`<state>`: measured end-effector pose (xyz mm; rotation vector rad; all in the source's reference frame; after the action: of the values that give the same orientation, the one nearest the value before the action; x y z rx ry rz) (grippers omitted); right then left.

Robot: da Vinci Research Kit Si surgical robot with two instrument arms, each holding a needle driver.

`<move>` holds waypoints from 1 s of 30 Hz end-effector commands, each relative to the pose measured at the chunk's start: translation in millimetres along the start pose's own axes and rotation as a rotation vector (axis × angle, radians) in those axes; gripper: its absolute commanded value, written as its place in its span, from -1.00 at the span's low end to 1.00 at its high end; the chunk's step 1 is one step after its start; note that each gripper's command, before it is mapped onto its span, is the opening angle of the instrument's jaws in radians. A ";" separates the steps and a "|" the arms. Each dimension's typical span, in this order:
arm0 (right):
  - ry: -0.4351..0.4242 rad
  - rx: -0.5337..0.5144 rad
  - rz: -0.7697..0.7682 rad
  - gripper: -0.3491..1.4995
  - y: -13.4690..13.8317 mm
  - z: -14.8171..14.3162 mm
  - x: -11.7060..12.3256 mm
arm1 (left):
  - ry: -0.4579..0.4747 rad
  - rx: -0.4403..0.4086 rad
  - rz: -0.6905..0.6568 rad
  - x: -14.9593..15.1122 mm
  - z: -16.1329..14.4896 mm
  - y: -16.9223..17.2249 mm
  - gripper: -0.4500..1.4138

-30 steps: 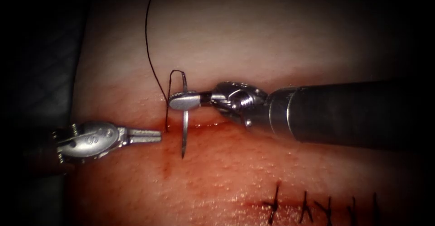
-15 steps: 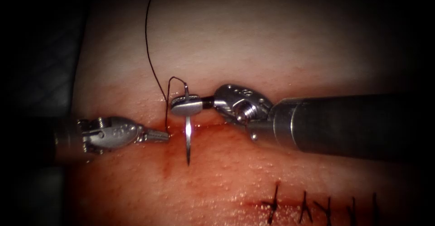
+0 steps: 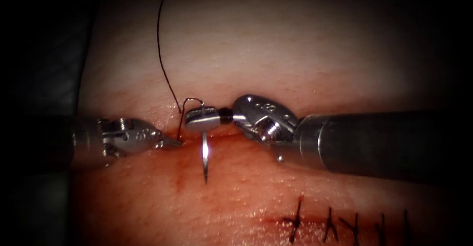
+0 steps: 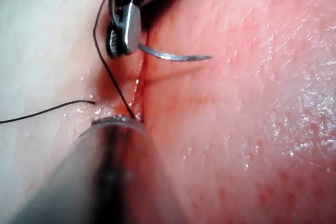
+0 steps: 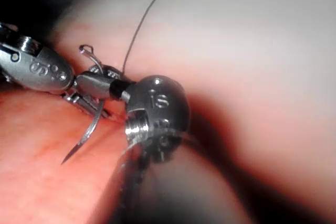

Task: Wound Closure
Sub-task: Insert the left gripper into the wound to open it, then use the right hand to insert the needle through the bottom of the cut.

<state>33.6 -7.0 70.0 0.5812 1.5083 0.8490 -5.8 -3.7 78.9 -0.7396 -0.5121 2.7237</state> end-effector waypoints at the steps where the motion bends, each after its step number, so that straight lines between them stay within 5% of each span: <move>1: 0.014 -0.003 -0.031 -1.00 1.0 0.8 -0.3 | -0.037 -0.024 0.001 0.1 1.0 -0.1 -1.00; 10: 0.058 -0.018 -0.171 -1.00 3.1 2.0 0.0 | -0.139 -0.098 -0.051 -0.6 1.9 0.7 -1.00; 11: 0.065 -0.022 -0.196 -1.00 3.4 2.3 0.0 | -0.151 -0.098 -0.083 -0.6 1.9 0.7 -0.66; 15: 0.071 -0.024 -0.263 -1.00 3.5 2.8 -0.1 | -0.158 -0.098 -0.105 -0.6 1.8 0.9 -0.33; 22: 0.078 -0.030 -0.390 -1.00 3.7 3.9 -0.6 | -0.158 -0.100 -0.116 -0.6 1.6 0.7 -0.21; 30: 0.073 -0.040 -0.538 -1.00 4.4 4.2 -1.0 | -0.159 -0.100 -0.131 -0.9 1.3 0.8 -0.33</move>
<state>36.8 -4.7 73.7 0.0870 1.6032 0.4731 -5.3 -5.1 79.4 -0.4942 -0.7117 2.6616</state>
